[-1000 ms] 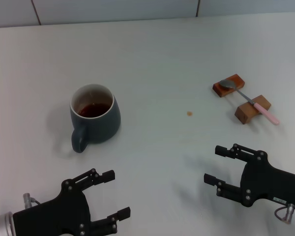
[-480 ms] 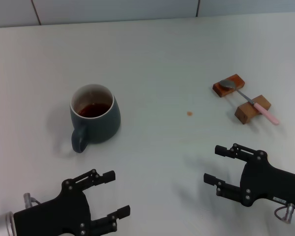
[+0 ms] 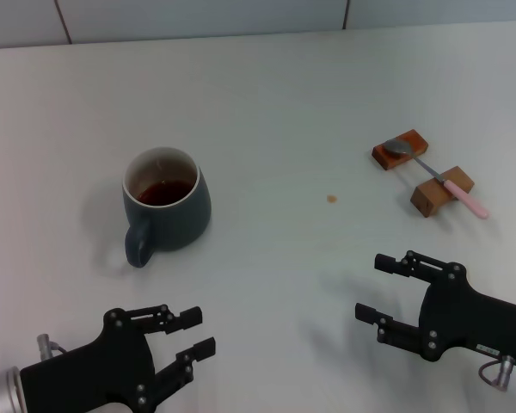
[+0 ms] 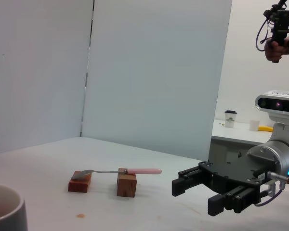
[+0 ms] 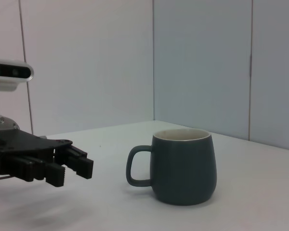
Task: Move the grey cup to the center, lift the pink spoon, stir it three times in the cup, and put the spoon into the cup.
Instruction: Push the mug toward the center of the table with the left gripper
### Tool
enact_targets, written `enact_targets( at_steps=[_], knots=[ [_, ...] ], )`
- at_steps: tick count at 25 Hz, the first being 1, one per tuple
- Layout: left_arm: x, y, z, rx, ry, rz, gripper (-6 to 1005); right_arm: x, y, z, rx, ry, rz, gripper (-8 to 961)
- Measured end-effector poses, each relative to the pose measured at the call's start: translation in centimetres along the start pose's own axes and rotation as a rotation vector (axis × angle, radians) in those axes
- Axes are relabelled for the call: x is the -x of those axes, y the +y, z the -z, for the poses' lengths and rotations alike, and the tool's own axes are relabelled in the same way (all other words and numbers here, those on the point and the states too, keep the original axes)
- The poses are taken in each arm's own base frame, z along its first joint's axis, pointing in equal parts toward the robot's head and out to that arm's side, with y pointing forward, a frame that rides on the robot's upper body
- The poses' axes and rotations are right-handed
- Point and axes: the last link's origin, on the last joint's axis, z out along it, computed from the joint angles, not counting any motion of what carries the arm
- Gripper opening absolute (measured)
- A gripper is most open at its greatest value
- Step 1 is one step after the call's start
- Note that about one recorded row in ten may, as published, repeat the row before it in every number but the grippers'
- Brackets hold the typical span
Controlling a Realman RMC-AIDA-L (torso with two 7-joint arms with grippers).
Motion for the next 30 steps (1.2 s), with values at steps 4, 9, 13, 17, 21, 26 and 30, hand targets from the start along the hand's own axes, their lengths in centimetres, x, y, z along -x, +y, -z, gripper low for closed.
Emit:
enact_targets(
  at_steps=[4,9,13,17,21,26,30],
  knots=[
    [0.0,0.0,0.0,0.0,0.001,0.001,420,0.0,0.0,0.0,0.0,0.0,0.0,689],
    [0.0,0.1,-0.1,0.0,0.004,0.005,150,0.0,0.0,0.0,0.0,0.0,0.001,689],
    [-0.8,0.1,-0.3,-0.005,0.068,0.013,41,0.0,0.0,-0.1,-0.001,0.0,0.0,689],
    [-2.9,-0.8,-0.1,-0.067,0.214,-0.005,-2,0.0,-0.1,-0.1,-0.003,-0.002,0.0,689],
    [-4.8,-3.5,0.8,-0.263,0.343,-0.06,-2,0.1,-0.1,0.0,-0.007,-0.006,-0.001,689],
    [-5.2,-7.8,3.0,-0.558,0.291,-0.217,-2,0.1,0.0,0.1,-0.012,-0.01,-0.005,688],
    [-4.6,-10.3,3.6,-0.68,0.149,-0.306,-2,0.1,0.0,0.2,-0.012,-0.013,-0.006,688]
  ],
)
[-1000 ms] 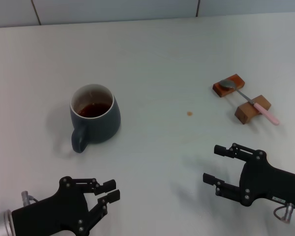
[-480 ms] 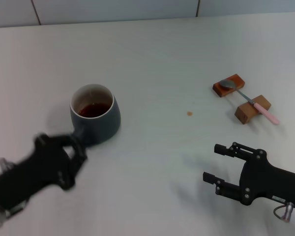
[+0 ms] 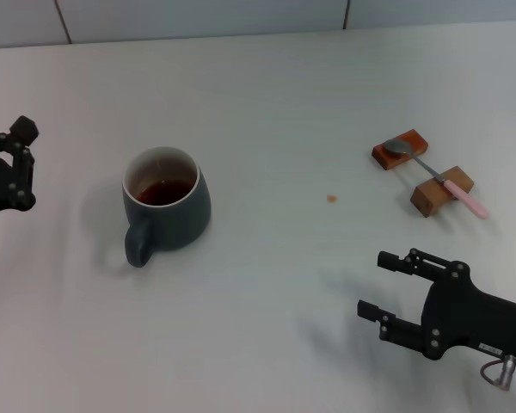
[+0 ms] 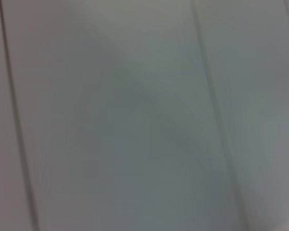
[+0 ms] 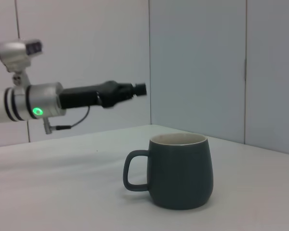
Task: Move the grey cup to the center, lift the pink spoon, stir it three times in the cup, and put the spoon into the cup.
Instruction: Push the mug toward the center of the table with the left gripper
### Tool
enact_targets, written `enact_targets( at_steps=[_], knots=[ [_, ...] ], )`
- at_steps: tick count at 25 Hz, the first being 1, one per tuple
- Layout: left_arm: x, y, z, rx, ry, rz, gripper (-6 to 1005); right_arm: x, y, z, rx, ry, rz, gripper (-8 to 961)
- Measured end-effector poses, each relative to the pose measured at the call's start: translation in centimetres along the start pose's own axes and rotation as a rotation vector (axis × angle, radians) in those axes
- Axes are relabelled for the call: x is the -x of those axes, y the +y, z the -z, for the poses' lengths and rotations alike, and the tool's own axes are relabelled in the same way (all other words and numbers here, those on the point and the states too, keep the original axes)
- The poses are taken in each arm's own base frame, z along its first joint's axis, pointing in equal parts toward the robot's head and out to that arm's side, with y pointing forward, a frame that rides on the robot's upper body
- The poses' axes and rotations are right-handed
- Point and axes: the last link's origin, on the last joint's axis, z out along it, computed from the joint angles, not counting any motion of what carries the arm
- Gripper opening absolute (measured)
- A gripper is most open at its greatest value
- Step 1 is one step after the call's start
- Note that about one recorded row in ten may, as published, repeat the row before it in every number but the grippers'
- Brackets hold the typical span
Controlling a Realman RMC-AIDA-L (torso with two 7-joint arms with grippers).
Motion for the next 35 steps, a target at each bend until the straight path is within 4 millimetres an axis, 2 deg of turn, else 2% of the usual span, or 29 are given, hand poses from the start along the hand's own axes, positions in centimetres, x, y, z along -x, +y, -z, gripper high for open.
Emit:
enact_targets(
  at_steps=[5,12,31,32,35],
  knots=[
    [1.9,-0.4,-1.4,-0.016,-0.14,-0.12,-2,0.0,0.0,0.0,-0.002,-0.002,0.0,688],
    [3.4,1.6,-2.4,0.046,-0.221,-0.225,-2,0.0,0.0,0.0,-0.005,-0.004,-0.002,688],
    [4.0,4.7,-4.2,0.077,-0.239,-0.175,-2,0.1,-0.3,-0.2,-0.006,0.0,0.003,688],
    [4.1,5.5,-4.7,0.082,-0.246,-0.178,-2,0.1,-0.3,-0.3,-0.007,0.001,0.003,688],
    [4.2,6.3,-5.2,0.085,-0.25,-0.167,-2,0.1,-0.3,-0.2,-0.011,0.001,0.003,688]
  ],
)
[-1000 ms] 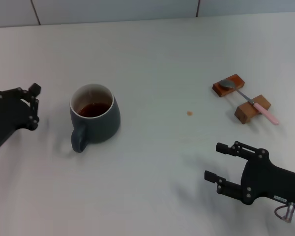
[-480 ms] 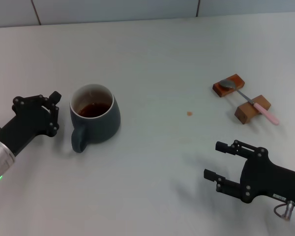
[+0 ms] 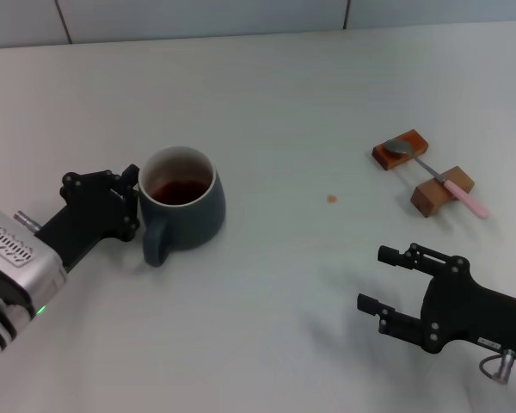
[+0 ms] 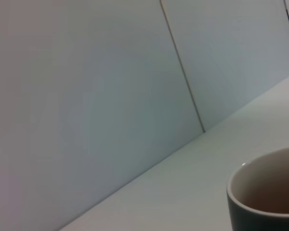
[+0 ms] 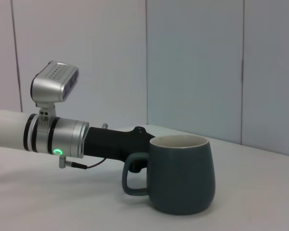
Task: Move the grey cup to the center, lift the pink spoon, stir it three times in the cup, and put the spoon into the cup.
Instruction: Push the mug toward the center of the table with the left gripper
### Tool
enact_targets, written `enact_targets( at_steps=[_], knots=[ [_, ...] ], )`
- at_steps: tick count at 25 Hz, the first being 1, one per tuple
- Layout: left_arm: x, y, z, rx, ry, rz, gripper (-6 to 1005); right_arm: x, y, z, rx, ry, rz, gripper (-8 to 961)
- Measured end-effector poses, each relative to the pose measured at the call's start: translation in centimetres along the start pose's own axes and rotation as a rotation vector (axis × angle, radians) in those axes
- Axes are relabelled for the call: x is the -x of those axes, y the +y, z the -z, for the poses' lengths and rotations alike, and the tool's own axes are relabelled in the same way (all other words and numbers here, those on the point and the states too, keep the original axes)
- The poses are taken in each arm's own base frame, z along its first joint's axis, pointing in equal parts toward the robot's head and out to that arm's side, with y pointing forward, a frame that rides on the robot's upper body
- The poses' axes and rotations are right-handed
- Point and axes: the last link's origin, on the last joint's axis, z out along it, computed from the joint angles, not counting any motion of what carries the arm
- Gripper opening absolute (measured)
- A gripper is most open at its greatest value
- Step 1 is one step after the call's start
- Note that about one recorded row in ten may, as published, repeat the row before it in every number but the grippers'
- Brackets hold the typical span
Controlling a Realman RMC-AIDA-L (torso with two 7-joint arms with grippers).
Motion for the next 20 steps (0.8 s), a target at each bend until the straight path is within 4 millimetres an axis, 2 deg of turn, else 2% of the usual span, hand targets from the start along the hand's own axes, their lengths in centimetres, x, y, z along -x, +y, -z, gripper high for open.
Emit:
enact_targets(
  at_steps=[10,20],
  knots=[
    [-1.6,1.7,-1.8,-0.023,0.027,0.116,-1,-0.1,0.1,0.3,-0.01,-0.001,-0.005,689],
    [-3.4,4.9,-3.6,0.011,0.01,0.129,-1,-0.1,0.0,0.6,-0.016,0.001,-0.004,688]
  ],
)
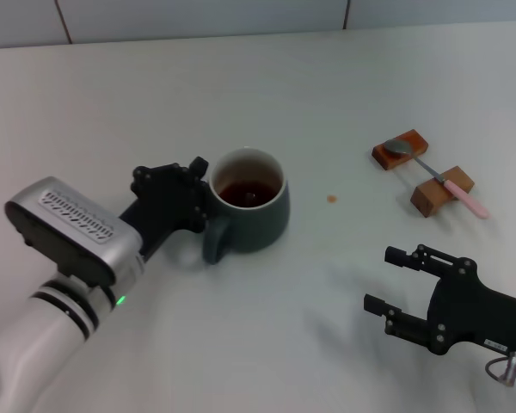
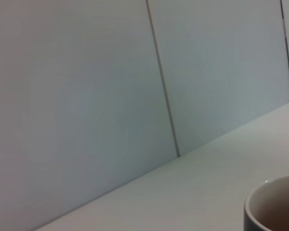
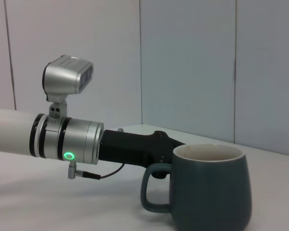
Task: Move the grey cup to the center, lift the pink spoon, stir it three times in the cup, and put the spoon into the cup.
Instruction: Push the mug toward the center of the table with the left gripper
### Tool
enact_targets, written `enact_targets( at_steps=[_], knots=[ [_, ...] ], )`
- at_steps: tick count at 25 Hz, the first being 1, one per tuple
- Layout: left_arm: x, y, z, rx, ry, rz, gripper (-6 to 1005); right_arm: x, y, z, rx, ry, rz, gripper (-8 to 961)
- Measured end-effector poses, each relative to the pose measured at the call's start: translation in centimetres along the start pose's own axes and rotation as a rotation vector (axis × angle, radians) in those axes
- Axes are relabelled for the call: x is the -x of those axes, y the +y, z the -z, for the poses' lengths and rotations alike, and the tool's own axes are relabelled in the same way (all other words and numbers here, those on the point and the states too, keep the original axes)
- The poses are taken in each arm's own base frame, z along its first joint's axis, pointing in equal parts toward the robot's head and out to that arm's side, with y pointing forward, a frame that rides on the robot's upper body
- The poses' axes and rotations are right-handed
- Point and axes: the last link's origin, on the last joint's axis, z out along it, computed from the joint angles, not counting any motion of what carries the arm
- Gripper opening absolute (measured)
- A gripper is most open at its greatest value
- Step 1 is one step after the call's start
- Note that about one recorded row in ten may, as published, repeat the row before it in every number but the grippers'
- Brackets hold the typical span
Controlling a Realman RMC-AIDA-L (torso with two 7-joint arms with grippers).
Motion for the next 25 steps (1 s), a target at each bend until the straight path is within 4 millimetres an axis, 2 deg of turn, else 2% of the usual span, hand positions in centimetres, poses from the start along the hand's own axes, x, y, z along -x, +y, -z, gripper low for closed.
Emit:
enact_targets(
  at_steps=[7,17,21,25],
  knots=[
    [-1.6,2.3,-1.4,0.048,-0.001,0.039,-1,0.0,0.0,0.0,0.0,0.0,0.002,689],
    [-3.0,3.8,-2.7,0.11,0.004,0.049,-1,0.0,0.0,0.0,0.002,-0.002,-0.001,688],
    [-2.9,3.0,-2.7,0.077,0.003,0.064,-1,0.0,0.0,-0.1,0.001,0.0,-0.001,688],
    [-2.3,0.1,-1.9,-0.03,0.026,0.101,-1,0.0,-0.2,0.0,-0.014,-0.002,-0.002,689]
  ],
)
